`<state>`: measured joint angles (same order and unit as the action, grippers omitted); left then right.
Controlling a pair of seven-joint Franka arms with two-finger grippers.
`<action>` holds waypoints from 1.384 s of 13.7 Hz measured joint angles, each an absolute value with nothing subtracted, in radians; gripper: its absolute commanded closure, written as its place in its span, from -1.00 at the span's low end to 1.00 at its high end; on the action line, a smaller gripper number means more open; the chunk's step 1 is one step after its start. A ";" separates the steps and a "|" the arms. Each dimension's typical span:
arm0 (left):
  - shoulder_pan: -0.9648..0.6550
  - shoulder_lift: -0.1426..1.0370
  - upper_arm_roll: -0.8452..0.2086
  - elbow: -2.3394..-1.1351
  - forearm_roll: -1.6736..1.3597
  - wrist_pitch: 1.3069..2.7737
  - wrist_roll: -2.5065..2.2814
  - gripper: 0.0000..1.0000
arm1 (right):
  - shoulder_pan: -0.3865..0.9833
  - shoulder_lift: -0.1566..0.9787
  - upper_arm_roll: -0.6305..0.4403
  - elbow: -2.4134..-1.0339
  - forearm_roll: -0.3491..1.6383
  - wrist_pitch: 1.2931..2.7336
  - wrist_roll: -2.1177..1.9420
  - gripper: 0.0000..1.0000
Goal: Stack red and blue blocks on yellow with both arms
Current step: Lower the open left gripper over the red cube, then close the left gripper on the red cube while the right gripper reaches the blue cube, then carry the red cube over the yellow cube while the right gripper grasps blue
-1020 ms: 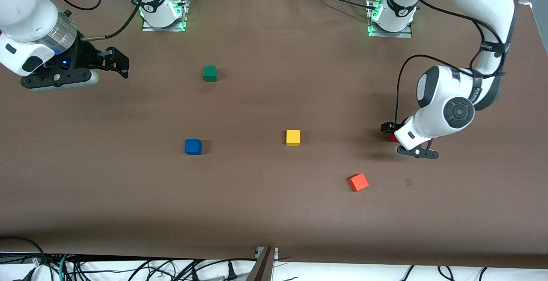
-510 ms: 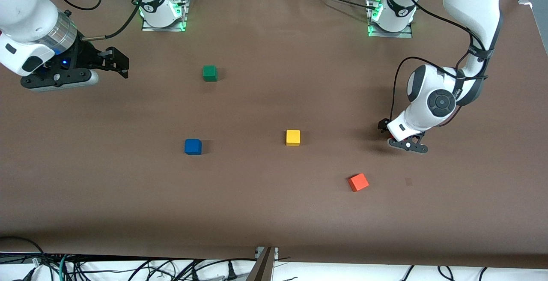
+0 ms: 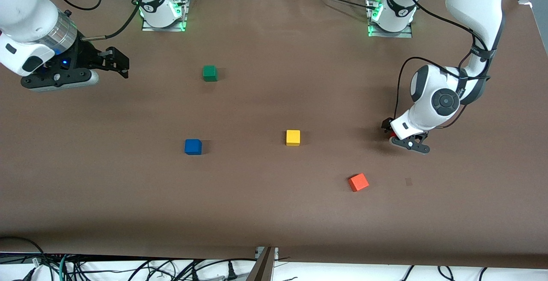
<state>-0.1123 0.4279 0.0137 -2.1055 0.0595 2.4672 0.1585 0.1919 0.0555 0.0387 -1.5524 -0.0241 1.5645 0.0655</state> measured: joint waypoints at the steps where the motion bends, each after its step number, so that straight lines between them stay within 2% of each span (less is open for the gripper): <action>1: -0.109 0.428 0.014 -2.112 0.060 2.468 0.164 -0.93 | 0.199 0.056 0.039 -1.552 -0.024 1.565 0.065 -0.99; 2: -0.107 0.428 0.014 -2.120 0.060 2.469 0.165 -0.48 | 0.206 0.056 0.039 -1.552 -0.024 1.565 0.067 -0.99; 3: -0.106 0.428 0.014 -2.127 0.060 2.470 0.166 0.07 | 0.211 0.056 0.039 -1.551 -0.024 1.565 0.069 -0.99; 5: -0.106 0.428 0.013 -2.133 0.060 2.471 0.166 0.96 | 0.217 0.058 0.039 -1.550 -0.024 1.575 0.070 -0.99; 9: -0.106 0.426 0.013 -2.124 0.059 2.477 0.164 1.00 | 0.225 0.128 0.039 -1.552 -0.024 1.626 0.069 -0.99; 11: -0.106 0.422 0.002 -2.083 0.053 2.466 0.141 1.00 | 0.232 0.202 0.039 -1.557 -0.035 1.629 0.066 -0.99; 15: -0.118 0.418 -0.120 -1.904 -0.003 2.320 -0.100 1.00 | 0.242 0.341 0.039 -1.558 -0.028 1.796 0.088 -0.99; 16: -0.130 0.430 -0.199 -1.830 -0.003 2.267 -0.273 1.00 | 0.246 0.406 0.039 -1.561 -0.023 1.895 0.122 -0.99; 19: -0.200 0.508 -0.256 -1.709 -0.003 2.231 -0.485 1.00 | 0.265 0.529 0.039 -1.563 -0.020 2.034 0.140 -0.99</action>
<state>-0.2002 0.5079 -0.2564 -1.7086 -0.0028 2.2314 -0.4854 0.2654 0.5287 0.0391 -1.5631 -0.0204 2.0340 0.1401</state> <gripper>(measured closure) 0.445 0.000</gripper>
